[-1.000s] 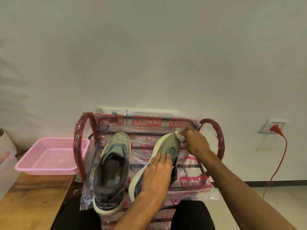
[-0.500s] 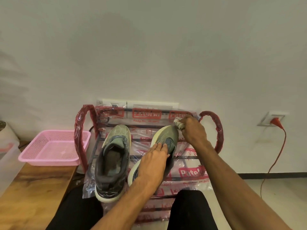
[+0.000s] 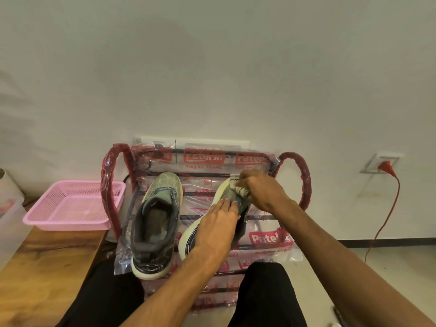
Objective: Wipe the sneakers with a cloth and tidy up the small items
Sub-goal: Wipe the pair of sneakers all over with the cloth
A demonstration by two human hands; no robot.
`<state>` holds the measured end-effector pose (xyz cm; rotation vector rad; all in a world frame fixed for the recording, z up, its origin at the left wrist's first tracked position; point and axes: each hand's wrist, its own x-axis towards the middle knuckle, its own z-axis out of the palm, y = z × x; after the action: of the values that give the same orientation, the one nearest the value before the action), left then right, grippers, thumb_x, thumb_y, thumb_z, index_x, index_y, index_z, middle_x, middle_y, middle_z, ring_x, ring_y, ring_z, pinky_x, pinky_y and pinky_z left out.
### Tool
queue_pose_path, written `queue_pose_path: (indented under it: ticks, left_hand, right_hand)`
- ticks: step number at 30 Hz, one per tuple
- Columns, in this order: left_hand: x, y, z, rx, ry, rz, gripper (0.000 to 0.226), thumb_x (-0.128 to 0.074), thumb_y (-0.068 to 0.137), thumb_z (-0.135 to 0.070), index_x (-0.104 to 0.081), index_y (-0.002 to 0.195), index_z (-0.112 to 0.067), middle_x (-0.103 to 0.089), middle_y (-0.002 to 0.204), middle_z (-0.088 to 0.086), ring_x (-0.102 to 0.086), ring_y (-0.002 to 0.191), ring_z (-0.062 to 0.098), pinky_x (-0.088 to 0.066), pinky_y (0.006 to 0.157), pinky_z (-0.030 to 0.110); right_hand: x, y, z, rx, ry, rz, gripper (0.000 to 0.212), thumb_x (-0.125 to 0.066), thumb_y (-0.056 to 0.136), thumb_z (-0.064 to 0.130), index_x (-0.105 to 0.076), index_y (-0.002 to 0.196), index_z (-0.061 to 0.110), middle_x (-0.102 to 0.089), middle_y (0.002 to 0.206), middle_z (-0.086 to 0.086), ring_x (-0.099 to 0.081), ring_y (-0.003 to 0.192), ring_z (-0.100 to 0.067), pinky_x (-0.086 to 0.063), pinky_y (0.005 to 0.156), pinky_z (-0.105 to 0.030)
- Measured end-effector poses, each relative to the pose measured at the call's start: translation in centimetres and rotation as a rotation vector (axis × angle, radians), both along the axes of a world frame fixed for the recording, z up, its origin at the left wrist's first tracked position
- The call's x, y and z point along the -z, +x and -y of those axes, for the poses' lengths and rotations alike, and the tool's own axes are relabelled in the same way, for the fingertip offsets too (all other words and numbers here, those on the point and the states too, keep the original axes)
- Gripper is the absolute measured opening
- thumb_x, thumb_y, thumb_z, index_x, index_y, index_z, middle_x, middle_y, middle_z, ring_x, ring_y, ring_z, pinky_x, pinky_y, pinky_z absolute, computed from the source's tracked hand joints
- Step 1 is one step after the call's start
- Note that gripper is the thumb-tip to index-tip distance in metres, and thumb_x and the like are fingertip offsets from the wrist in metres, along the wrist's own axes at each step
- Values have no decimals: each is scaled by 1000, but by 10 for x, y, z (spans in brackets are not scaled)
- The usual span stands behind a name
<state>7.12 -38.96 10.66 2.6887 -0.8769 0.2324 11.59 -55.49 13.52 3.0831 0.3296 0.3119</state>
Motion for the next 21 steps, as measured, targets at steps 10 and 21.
queue_pose_path:
  ticks: [10, 21]
  left_hand:
    - [-4, -4, -3, -37, -51, -35, 51, -57, 93, -11, -39, 141, -17, -42, 149, 4, -41, 135, 19, -38, 105, 32]
    - [-8, -4, -3, -41, -72, -37, 49, -52, 99, -17, -36, 145, -22, -43, 149, 0, -42, 134, 18, -40, 103, 31]
  right_hand:
    - [-3, -6, -13, -52, -130, 17, 26, -67, 86, 24, -68, 112, 19, -62, 115, 0, -58, 106, -21, -54, 83, -39]
    - [-6, 2, -2, 54, -306, 39, 35, -72, 85, 23, -64, 118, 14, -60, 120, -3, -57, 107, -22, -53, 88, -40]
